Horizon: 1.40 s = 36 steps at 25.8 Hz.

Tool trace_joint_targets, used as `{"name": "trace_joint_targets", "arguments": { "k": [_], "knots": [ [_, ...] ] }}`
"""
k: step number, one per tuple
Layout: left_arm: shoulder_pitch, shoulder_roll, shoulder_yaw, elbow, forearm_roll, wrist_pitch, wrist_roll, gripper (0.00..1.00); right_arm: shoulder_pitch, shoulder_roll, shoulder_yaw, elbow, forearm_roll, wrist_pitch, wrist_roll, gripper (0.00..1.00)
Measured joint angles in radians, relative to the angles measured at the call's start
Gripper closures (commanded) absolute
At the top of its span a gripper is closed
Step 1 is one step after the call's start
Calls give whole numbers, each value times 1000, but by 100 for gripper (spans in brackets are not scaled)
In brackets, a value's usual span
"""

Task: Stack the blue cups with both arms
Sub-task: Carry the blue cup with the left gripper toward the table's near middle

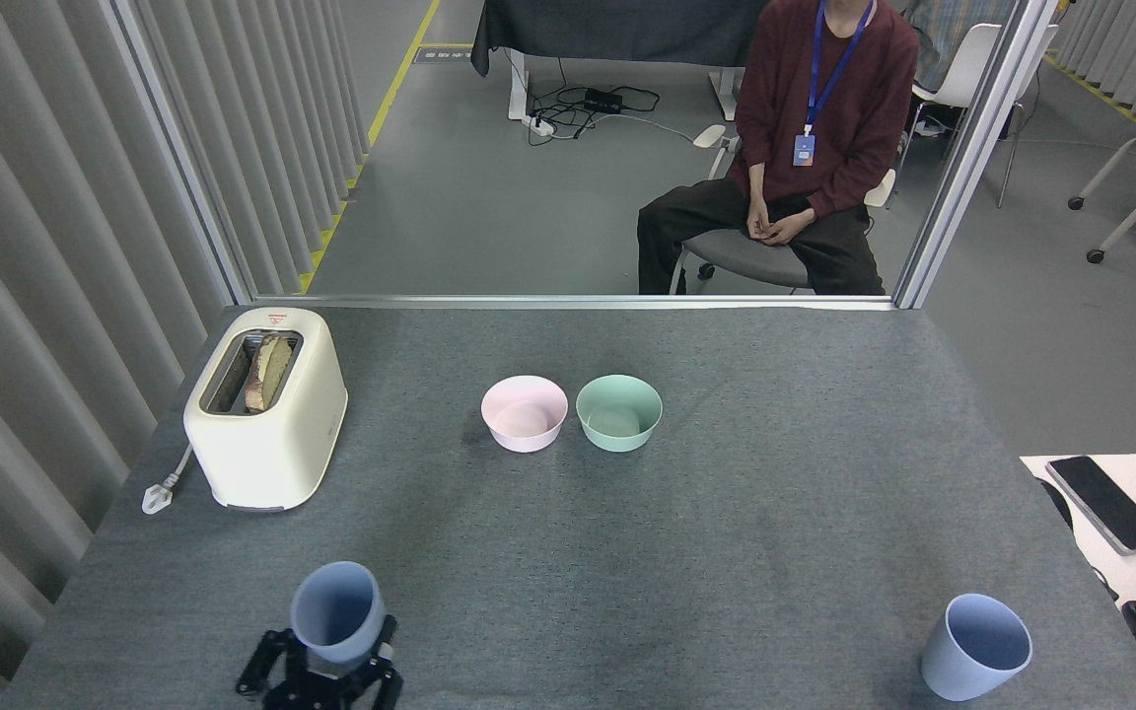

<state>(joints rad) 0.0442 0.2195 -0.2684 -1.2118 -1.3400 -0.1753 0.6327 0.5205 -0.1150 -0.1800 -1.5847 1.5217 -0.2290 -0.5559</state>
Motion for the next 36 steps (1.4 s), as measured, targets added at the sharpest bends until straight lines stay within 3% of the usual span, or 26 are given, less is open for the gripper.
{"name": "trace_joint_targets", "arguments": {
  "k": [3,7,12,18,21,22,23,24,36],
  "knots": [
    [-3,-49,-123,-19,-109,-2,-17,58,0,0,-2,0,0,0,-1,0],
    [-38,-129,-201,35,-212,-20,-22,57,-1,0,-9,0,0,0,-3,0],
    [-121,-198,-250,130,-248,-25,-25,55,-3,1,-10,-1,0,0,-4,0],
    [-180,-224,-274,189,-252,-26,-25,52,-5,1,-9,-1,0,0,-8,0],
    [-185,-233,-287,201,-253,-28,-26,38,-5,1,-9,-1,0,0,-7,0],
    [-184,-237,-291,203,-253,-28,-26,28,-5,1,-9,-1,0,0,-5,0],
    [-183,-240,-293,205,-253,-28,-26,9,-6,1,-9,-1,0,0,-3,0],
    [-182,-243,-296,205,-253,-28,-26,1,-6,1,-9,-1,0,0,-2,0],
    [-179,-254,-303,216,-250,-52,-21,0,-7,1,-7,-3,0,0,0,0]
  ]
}}
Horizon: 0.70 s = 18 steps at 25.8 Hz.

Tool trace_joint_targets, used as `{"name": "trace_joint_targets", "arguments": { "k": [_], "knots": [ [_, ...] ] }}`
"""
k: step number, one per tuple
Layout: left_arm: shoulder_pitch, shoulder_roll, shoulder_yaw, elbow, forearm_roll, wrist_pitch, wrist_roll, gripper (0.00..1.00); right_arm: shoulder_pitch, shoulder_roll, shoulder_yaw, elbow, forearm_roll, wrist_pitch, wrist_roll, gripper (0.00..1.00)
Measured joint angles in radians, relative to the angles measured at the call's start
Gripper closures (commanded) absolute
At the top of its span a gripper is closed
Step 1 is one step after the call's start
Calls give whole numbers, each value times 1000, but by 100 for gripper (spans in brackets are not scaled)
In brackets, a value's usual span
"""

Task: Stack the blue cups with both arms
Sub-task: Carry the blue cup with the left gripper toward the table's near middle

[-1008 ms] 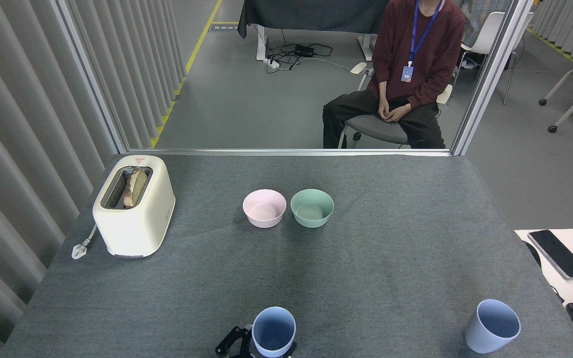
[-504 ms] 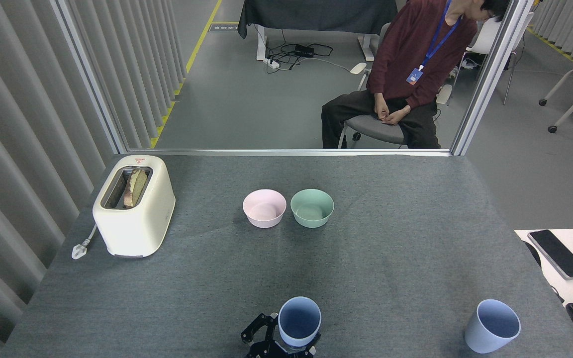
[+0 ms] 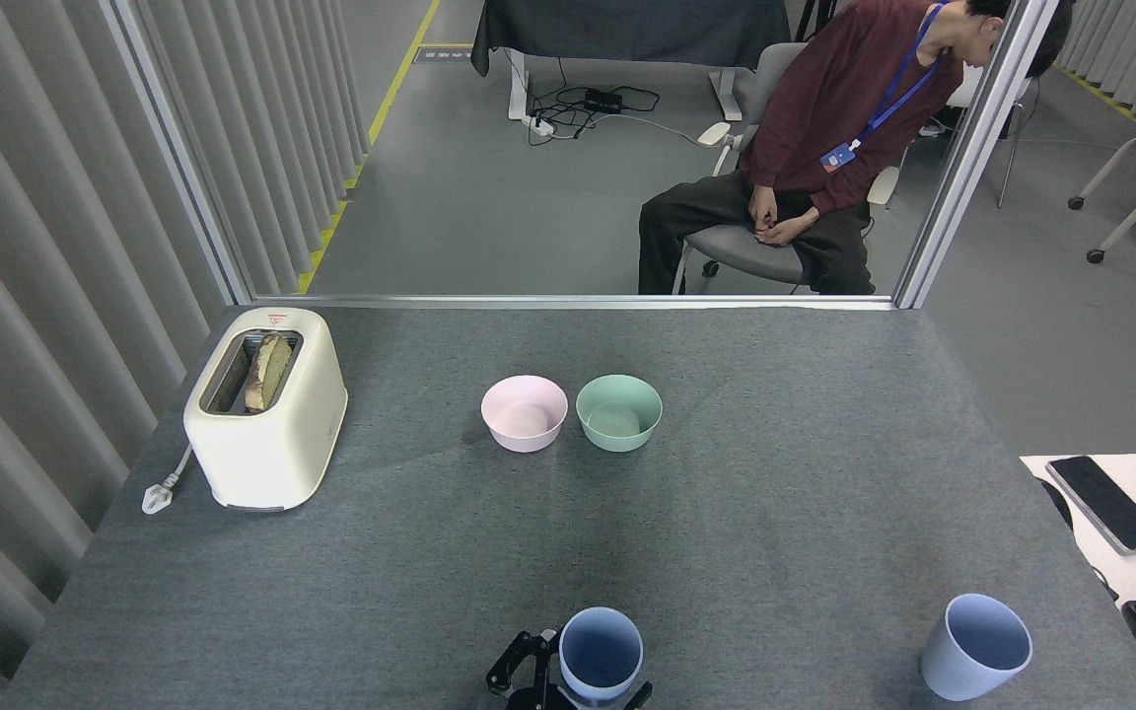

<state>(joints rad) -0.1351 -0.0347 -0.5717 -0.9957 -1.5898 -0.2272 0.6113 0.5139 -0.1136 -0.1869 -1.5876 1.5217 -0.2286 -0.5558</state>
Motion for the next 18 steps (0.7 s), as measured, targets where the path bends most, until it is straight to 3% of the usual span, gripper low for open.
{"name": "trace_joint_targets", "arguments": {
  "k": [18],
  "knots": [
    [28,62,26,-7,18,-5,36,0,-1,1,1,-3,0,-6,-1,0]
  ]
}}
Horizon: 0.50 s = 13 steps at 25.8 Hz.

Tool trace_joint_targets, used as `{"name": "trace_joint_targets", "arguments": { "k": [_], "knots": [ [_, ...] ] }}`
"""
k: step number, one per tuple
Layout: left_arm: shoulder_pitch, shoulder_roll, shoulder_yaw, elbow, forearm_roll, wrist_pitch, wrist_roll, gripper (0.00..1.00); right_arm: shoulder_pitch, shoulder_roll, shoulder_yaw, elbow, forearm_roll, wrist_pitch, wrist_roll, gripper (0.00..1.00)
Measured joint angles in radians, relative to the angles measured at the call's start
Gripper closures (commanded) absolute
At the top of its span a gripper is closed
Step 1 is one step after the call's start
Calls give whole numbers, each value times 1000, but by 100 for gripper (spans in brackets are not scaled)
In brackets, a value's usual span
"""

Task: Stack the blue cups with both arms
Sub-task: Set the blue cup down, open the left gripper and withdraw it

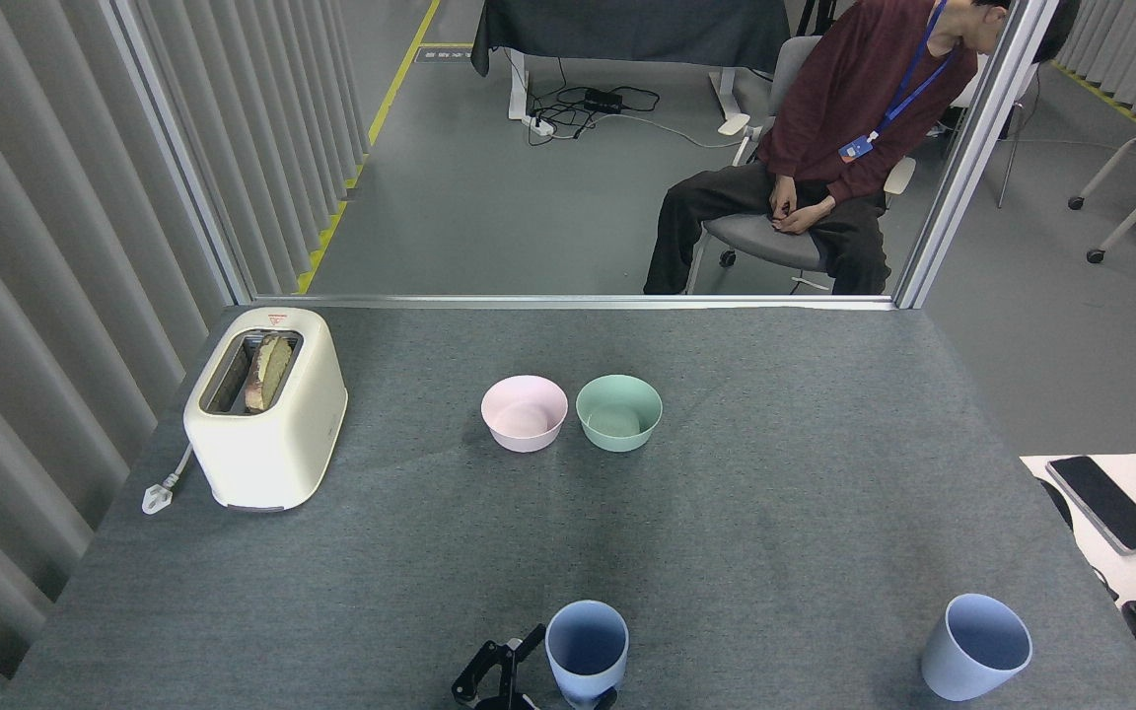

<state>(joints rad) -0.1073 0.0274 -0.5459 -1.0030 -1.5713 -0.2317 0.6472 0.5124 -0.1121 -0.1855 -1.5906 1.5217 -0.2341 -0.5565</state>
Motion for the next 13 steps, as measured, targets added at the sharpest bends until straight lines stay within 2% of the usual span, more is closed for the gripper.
{"name": "trace_joint_targets", "arguments": {
  "k": [13],
  "knots": [
    [143,108,90,-135,5,-38,30,0,-6,0,7,1,0,5,0,0]
  ]
}}
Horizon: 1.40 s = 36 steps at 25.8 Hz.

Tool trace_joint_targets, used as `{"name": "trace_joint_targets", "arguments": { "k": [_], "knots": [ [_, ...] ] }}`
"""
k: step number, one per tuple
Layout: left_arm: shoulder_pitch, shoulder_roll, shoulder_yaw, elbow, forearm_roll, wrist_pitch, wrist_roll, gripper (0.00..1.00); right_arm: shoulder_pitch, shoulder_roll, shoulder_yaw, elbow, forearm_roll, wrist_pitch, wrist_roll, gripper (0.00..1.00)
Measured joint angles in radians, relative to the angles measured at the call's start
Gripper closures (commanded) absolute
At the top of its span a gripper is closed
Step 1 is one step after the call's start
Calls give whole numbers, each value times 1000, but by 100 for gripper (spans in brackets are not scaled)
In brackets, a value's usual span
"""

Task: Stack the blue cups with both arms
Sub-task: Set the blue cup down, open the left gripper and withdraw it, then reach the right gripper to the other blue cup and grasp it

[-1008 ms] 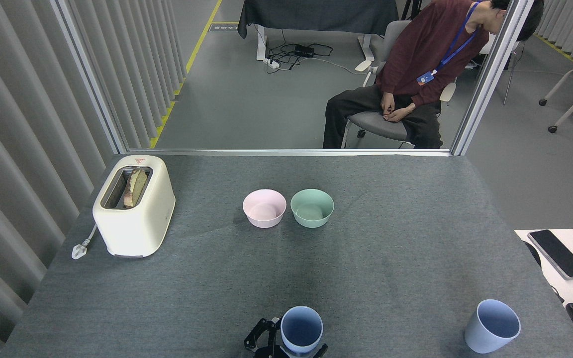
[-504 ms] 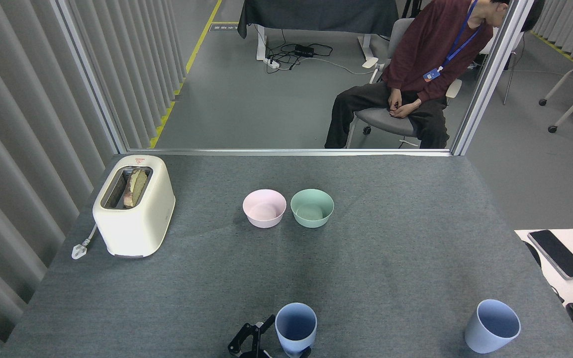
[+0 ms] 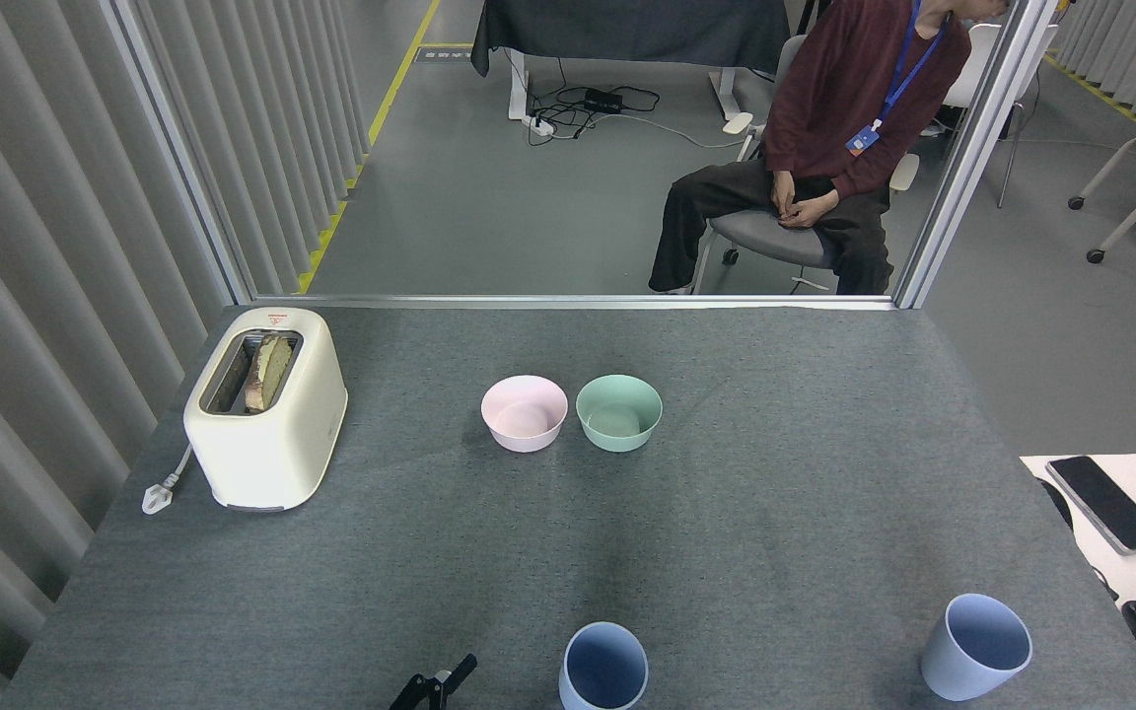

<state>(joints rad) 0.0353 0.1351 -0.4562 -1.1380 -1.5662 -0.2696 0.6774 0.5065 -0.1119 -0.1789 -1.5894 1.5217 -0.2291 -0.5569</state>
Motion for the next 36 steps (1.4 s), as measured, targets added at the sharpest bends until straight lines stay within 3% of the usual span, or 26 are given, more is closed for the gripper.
{"name": "trace_joint_targets", "arguments": {
  "k": [6,11,16,23,36],
  "knots": [
    [34,23,122,-11,28,-2,10,0,-38,13,-8,38,0,7,4,0],
    [33,51,292,39,163,-1,12,0,-84,25,-14,100,-6,32,34,0],
    [36,93,402,73,270,-1,12,0,-154,24,-24,190,-56,84,50,0],
    [45,113,439,80,328,-4,11,0,-187,1,-57,234,-128,118,54,0],
    [42,113,438,81,329,-3,11,0,-304,-69,-102,344,-127,123,100,0]
  ]
}}
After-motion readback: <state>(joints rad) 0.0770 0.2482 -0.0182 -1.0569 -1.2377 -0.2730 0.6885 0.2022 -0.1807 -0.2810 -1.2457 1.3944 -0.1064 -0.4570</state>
